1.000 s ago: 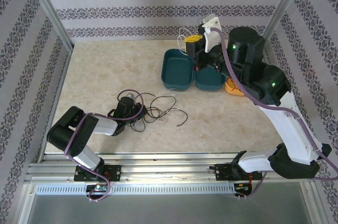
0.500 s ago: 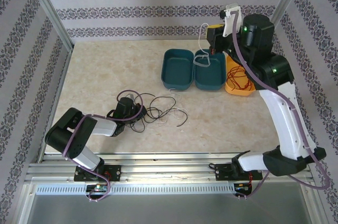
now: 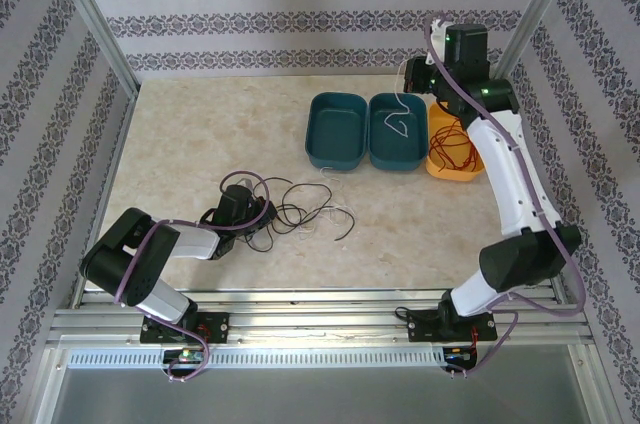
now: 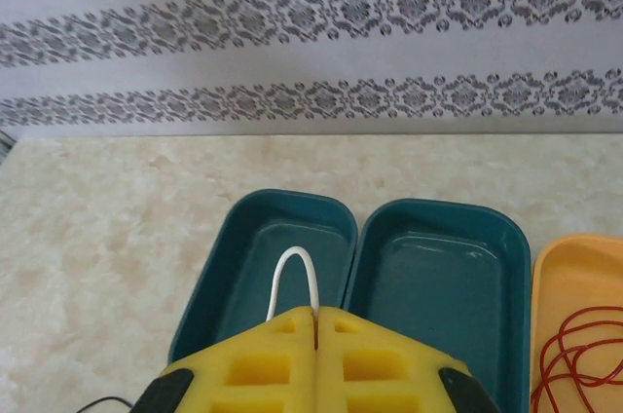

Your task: Untangle the cables

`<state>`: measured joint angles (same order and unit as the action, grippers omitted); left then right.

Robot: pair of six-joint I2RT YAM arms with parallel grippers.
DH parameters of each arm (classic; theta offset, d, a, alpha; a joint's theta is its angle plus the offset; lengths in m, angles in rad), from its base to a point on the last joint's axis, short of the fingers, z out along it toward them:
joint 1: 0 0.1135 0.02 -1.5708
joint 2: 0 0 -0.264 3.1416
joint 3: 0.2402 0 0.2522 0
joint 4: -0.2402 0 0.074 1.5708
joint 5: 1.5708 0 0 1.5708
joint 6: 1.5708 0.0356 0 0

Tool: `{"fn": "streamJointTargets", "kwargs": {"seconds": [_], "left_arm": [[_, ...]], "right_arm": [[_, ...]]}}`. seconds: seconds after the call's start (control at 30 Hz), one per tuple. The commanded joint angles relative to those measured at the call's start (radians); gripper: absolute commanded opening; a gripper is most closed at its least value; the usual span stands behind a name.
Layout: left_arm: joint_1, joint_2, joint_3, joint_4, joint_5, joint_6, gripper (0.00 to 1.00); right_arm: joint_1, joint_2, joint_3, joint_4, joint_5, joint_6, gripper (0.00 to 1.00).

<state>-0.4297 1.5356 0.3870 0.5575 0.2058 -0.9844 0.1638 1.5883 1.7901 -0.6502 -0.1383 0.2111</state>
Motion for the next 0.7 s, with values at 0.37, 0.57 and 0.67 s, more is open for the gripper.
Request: {"fn": "streamJointTargets", "kwargs": {"seconds": [0.37,0.57,0.67], "left_arm": [[0.008,-0.006,-0.028,0.004,-0.002,0.004,0.0],[0.008,-0.004,-0.024,0.009,0.003,0.002,0.0],[0.007,-0.007,-0.022,0.005,0.003,0.005,0.0]], "right_arm": [[-0.037,0.206,-0.026,0.038,0.049,0.039,0.04],[-0.037,0.262,-0.055,0.046,0.049,0.05,0.06],[-0.037,0.288,-0.072,0.047,0.06,0.051,0.08]]}}
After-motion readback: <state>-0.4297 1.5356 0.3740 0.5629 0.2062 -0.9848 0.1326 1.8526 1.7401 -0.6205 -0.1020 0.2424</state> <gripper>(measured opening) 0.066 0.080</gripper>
